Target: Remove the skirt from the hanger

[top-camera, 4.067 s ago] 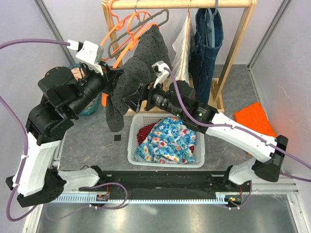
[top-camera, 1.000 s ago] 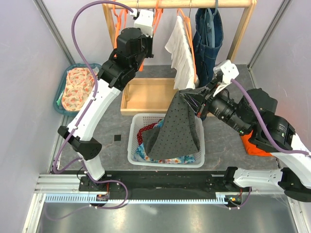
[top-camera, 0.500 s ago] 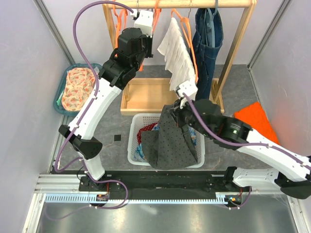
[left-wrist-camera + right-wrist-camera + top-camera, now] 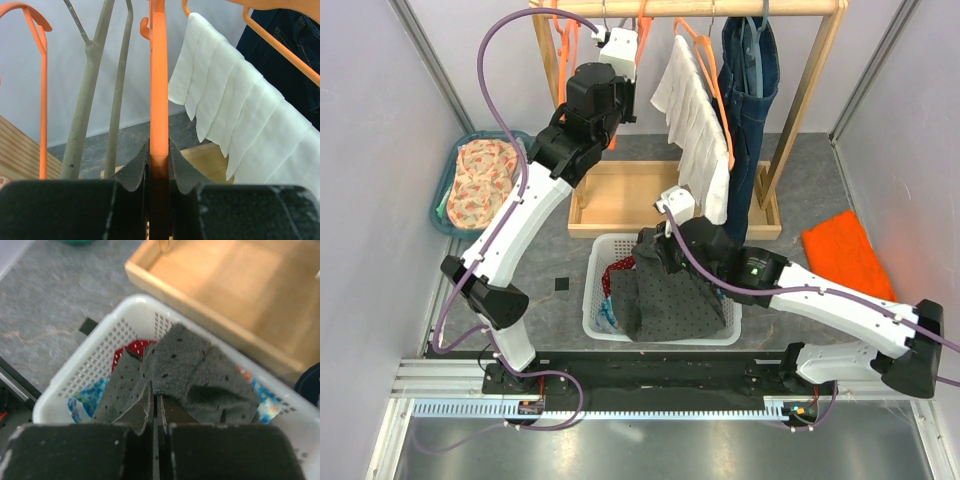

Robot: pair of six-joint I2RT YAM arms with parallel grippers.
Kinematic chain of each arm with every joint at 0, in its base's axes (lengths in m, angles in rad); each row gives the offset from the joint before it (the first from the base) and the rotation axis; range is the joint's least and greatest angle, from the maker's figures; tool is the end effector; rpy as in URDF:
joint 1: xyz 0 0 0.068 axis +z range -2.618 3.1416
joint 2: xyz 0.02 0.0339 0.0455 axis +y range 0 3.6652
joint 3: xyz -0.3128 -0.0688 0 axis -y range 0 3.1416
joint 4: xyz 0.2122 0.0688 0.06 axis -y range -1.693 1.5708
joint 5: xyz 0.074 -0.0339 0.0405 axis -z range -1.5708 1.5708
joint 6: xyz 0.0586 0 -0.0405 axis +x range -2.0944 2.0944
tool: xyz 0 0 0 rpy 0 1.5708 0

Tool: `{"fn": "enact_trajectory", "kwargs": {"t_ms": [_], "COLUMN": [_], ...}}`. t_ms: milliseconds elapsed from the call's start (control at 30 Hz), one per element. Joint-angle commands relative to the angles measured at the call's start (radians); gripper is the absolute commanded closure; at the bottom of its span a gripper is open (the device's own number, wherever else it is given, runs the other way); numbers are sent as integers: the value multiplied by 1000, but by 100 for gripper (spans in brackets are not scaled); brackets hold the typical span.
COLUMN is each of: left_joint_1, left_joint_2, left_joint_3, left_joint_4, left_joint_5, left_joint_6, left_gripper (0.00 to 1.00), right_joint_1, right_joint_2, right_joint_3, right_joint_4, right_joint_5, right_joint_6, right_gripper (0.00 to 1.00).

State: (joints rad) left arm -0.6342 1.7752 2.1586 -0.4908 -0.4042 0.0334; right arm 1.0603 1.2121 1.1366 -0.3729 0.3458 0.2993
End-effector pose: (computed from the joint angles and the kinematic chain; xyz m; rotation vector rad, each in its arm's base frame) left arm 0.3238 -0.2096 0.5411 0.2527 1.6516 -0.1150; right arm 0.1359 0.2020 0.3942 -0.5436 1.9555 0.5233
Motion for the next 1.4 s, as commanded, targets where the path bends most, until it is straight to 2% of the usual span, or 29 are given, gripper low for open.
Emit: {"fn": "enact_trajectory", "kwargs": {"t_ms": [0,133,167,200,233,267,367,400,433,500,633,733,767,800,833,900,933,1000,1067,1100,1167,1367], "left_joint_1": [16,16,16,16,16,16,16,16,16,16,14,14,11,11,10,5,4,4,4,2,1,-10], "left_joint_2": [-40,-46,-48,-46,-49,-51,-63,-71,-75,-89,-138,-166,-183,-192,-201,-229,-238,-264,-273,-281,-286,-270], "left_joint_3": [-37,-45,-45,-45,-42,-37,-26,-26,-26,-28,-45,-66,-72,-77,-86,-94,-101,-106,-102,-100,-100,-49], "left_joint_4": [0,-2,0,-2,0,-2,0,1,0,0,0,1,1,1,1,1,3,4,6,6,9,9], "left_joint_5": [5,4,4,8,8,10,21,27,28,39,73,99,103,113,117,122,125,122,113,108,110,194], "left_joint_6": [-24,-53,-55,-55,-53,-53,-55,-55,-55,-53,-50,-58,-58,-58,-55,-47,-43,-35,-3,3,14,-18], "left_gripper": [89,89,88,82,66,58,51,45,23,2,0,0,0,0,0,0,0,0,0,0,0,0], "right_joint_1": [-3,-2,-3,-3,-2,-2,-3,-5,-3,-3,-17,-19,-17,-19,-19,-19,-17,-20,-23,-23,-23,-23], "right_joint_2": [79,148,173,190,205,239,303,317,332,386,486,498,492,481,453,413,365,316,248,232,198,86], "right_joint_3": [-80,-182,-228,-247,-262,-290,-314,-324,-331,-347,-351,-353,-351,-348,-338,-319,-289,-249,-184,-161,-86,44], "right_joint_4": [0,2,27,37,46,63,87,101,118,150,203,233,233,227,215,152,125,30,-48,-76,-158,-238], "right_joint_5": [2,-31,-50,-65,-77,-102,-129,-142,-149,-159,-166,-151,-142,-130,-89,-39,23,70,81,79,65,9], "right_joint_6": [133,277,325,348,369,398,437,446,454,463,452,437,431,423,405,382,361,340,310,304,282,261], "right_gripper": [100,100,100,100,100,100,100,100,100,100,100,100,97,93,79,63,47,27,18,10,2,2]}}
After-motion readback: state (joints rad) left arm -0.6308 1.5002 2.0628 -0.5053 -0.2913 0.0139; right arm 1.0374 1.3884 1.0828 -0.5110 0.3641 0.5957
